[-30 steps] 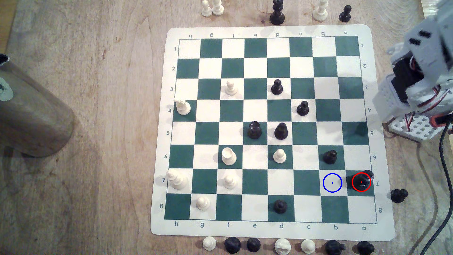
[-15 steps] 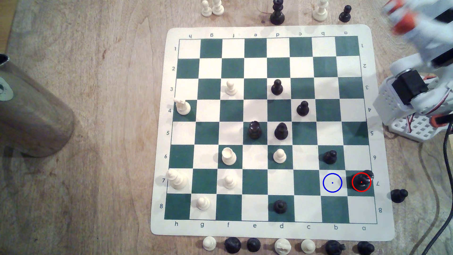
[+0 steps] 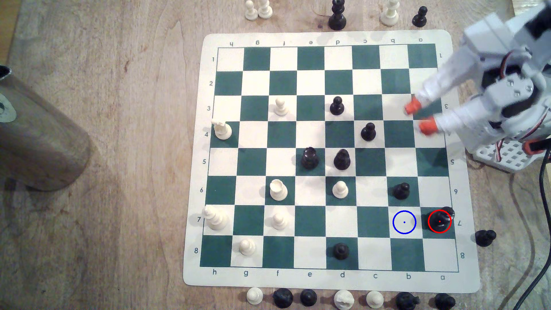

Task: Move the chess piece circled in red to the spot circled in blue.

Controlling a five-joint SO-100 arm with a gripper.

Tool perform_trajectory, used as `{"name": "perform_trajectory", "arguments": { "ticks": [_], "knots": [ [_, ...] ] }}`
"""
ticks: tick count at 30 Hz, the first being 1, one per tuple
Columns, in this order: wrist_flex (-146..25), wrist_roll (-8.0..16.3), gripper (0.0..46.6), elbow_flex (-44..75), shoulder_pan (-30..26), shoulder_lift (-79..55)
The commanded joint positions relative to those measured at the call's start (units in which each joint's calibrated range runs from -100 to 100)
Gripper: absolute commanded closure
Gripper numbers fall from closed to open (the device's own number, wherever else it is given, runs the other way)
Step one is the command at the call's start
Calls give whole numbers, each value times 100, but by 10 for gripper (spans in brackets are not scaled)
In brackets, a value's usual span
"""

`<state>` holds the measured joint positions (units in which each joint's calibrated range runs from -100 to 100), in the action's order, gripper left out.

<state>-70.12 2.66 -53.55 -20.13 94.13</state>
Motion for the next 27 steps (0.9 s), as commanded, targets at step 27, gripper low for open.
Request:
{"name": "perform_trajectory", "arguments": {
  "ticks": [27],
  "knots": [
    [-793,-107,279,-484,-1878,-2945]
  ]
}}
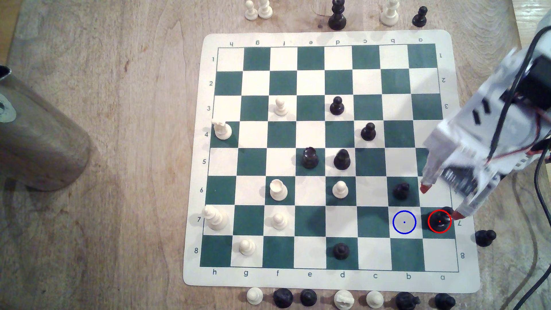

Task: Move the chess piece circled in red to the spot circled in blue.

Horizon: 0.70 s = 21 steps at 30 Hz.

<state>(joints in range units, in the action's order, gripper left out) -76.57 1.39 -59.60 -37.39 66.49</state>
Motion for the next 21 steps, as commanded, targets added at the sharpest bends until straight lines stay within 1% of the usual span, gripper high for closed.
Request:
{"name": "perform_trajectory", "arguments": {
  "ticks": [1,6,8,16,18,21],
  "knots": [
    [-172,29,280,122,-184,-239],
    [-197,132,281,176,-364,-426],
    [-156,239,282,267,-504,-503],
    [98,352,300,375,-692,-1020],
    [254,361,322,385,-692,-1165],
    [360,371,321,403,-684,-1275]
  ]
}}
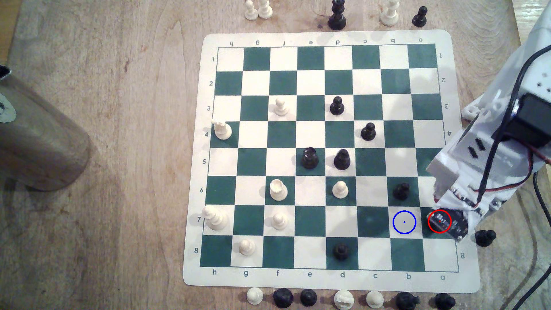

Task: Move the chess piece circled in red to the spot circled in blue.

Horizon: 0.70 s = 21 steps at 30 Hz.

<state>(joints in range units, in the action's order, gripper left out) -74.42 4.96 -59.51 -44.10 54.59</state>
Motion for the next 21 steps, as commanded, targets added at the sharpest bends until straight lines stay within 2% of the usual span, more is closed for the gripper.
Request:
{"name": "perform_trajectory", "arguments": {
  "ticks": [1,12,21],
  "knots": [
    [186,24,321,403,-13,-102],
    [243,68,323,357,-52,-374],
    [407,73,347,385,-107,-722]
  ]
}}
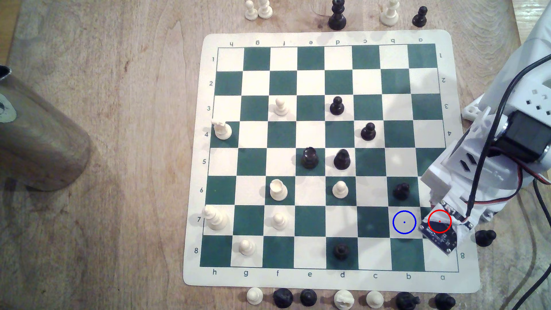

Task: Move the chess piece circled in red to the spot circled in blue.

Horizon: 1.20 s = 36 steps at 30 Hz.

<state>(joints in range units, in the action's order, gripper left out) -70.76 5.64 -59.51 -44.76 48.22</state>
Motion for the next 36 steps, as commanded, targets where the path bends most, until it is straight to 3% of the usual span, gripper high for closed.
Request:
{"name": "perform_trajectory", "arguments": {
  "ticks": [1,10,20,27,36],
  "knots": [
    [49,5,355,385,-64,-178],
    [49,49,439,484,-166,-382],
    [-615,127,454,1074,-353,59],
    [-1360,322,458,2434,-479,195],
    [-541,366,462,2615,-174,-637]
  ]
}}
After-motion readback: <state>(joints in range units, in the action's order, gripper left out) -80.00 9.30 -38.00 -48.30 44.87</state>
